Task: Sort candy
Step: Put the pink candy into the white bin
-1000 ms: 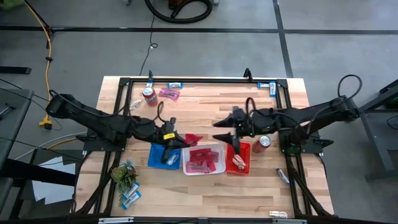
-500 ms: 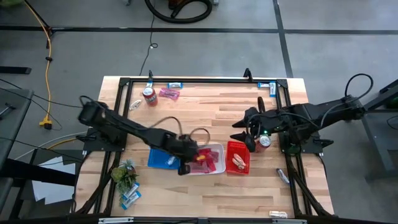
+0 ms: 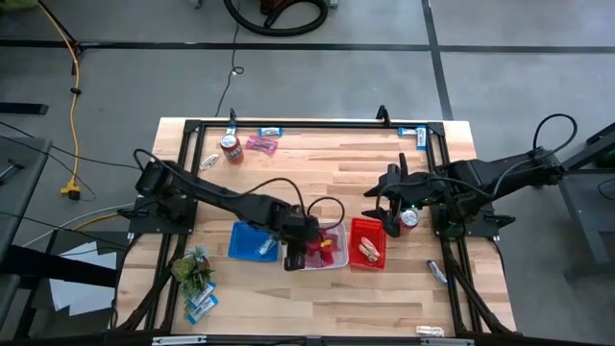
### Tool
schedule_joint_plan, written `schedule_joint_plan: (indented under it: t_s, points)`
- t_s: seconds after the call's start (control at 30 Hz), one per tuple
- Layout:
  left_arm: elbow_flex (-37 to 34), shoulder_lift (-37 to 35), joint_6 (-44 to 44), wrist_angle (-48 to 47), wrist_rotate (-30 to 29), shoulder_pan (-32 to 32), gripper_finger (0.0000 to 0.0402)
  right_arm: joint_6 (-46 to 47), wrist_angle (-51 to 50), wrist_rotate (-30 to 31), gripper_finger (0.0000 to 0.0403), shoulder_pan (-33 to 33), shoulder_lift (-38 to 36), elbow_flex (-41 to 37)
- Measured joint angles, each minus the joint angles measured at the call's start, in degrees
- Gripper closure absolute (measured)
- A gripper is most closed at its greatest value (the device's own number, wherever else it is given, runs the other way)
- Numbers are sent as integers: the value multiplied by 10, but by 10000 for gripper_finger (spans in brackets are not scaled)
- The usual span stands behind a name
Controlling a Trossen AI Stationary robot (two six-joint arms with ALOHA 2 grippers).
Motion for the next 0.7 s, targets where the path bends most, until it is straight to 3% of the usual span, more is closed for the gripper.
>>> schedule_joint_plan:
  t_s: [0.1,0.2,0.37,0.53,0.7]
  points:
    - [50,-22,15,-119,-24,23,180,-23,0,0,151,0,-1,0]
    - [80,-62,46,-165,-79,72,146,-30,-1,19,151,0,-2,0]
    - [86,-93,92,-171,-60,235,127,-39,-5,96,151,0,-2,0]
    - [86,-50,193,-183,-53,407,128,-38,-5,160,151,-12,-2,0]
    - [84,37,280,-207,-50,509,128,6,-3,163,151,-51,-2,0]
